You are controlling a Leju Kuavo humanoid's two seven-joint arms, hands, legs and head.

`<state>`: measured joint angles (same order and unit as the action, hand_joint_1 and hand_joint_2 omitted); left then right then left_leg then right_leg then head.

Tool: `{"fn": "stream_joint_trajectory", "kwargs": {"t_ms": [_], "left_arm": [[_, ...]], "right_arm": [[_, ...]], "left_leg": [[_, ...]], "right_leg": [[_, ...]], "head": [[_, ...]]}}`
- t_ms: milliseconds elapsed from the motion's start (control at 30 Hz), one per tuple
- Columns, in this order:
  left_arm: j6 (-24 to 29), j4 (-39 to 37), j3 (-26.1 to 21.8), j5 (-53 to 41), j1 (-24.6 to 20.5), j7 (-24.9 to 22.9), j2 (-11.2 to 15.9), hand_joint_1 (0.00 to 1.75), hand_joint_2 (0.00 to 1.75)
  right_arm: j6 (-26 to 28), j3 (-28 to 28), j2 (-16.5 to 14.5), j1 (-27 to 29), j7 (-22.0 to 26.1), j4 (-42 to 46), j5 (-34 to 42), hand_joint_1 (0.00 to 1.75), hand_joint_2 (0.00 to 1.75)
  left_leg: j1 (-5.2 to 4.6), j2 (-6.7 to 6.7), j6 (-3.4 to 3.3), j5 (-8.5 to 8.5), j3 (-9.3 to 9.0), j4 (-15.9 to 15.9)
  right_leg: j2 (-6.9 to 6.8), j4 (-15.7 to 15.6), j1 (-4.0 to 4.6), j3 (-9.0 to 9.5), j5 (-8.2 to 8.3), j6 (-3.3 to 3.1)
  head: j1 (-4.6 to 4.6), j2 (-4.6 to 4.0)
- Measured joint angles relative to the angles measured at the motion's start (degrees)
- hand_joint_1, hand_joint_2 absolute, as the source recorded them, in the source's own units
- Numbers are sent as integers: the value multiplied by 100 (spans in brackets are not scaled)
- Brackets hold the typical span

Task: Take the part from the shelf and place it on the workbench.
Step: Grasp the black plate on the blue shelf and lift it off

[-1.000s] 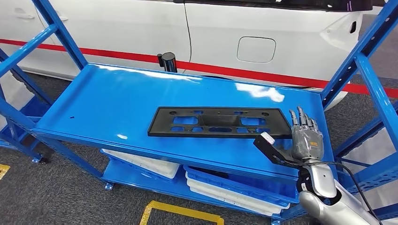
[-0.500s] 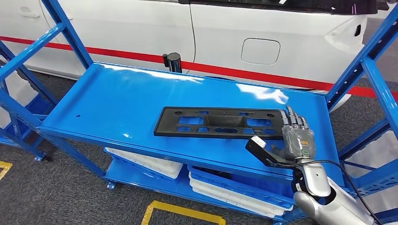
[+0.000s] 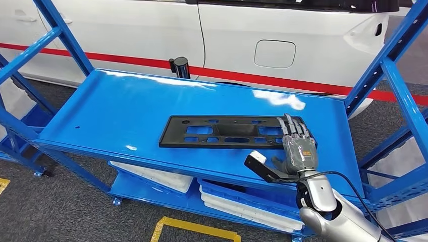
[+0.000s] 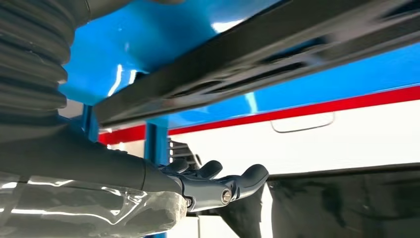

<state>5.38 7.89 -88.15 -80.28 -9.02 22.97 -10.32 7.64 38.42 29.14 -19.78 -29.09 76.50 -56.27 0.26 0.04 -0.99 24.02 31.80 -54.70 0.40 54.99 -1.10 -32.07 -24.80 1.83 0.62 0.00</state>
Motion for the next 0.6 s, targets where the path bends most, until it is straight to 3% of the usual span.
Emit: {"fn": "stream_joint_trajectory", "kwargs": {"t_ms": [100,133,167,233,300,333,367,433,467,533,600], "left_arm": [[0,0,0,-15,1,0,-2,0,0],[0,0,0,-17,-1,0,-3,0,0],[1,0,0,-22,-4,0,-5,0,0],[2,0,0,-37,-5,0,-7,0,0],[1,0,-1,-48,1,0,-7,0,0],[1,0,-1,-53,3,0,-7,0,0],[0,0,-1,-57,4,0,-8,0,0],[0,0,0,-66,1,0,-10,0,0],[0,0,0,-69,1,0,-11,0,0],[0,0,0,-76,1,1,-11,0,0],[0,0,0,-84,0,1,-11,0,0]], "right_arm": [[7,76,-91,-47,63,-2,-49,0,175],[9,108,-123,-70,81,-5,-63,0,175],[10,137,-154,-95,98,-11,-76,0,175],[9,199,-227,-140,122,-33,-87,0,175],[8,269,-305,-167,139,-63,-91,0,175],[8,303,-340,-187,145,-78,-93,0,175],[9,338,-375,-219,151,-91,-95,0,175],[10,391,-428,-297,162,-108,-107,0,175],[10,412,-451,-330,167,-113,-115,0,175],[10,449,-486,-361,175,-122,-126,0,175],[9,483,-518,-379,177,-131,-126,0,175]], "left_leg": [[-18,-1,-116,-20,-25,58],[-13,0,-160,-38,-41,77],[-4,1,-196,-56,-57,97],[-9,3,-233,-62,-58,100],[-17,0,-243,-60,-58,96],[-17,-2,-243,-57,-61,92],[-13,-5,-239,-50,-68,85],[-20,-12,-204,-21,-71,50],[-30,-13,-178,-4,-65,30],[-44,-14,-120,13,-47,9],[-19,-14,-59,24,-35,-1]], "right_leg": [[-2,3,-9,1,-19,105],[-4,100,-17,-37,-94,129],[-6,316,-22,-128,-231,142],[-6,1088,-22,-480,-614,149],[-7,1685,-22,-772,-783,158],[-7,1661,-25,-770,-701,161],[-8,1395,-29,-649,-523,162],[-15,581,-32,-258,-156,157],[-18,270,-27,-111,-53,142],[-16,57,-2,-23,-31,94],[-12,43,-3,-34,-9,26]], "head": [[8,-1],[11,-1],[16,-2],[25,-1],[28,0],[29,0],[30,0],[32,0],[29,0],[23,0],[21,0]]}}
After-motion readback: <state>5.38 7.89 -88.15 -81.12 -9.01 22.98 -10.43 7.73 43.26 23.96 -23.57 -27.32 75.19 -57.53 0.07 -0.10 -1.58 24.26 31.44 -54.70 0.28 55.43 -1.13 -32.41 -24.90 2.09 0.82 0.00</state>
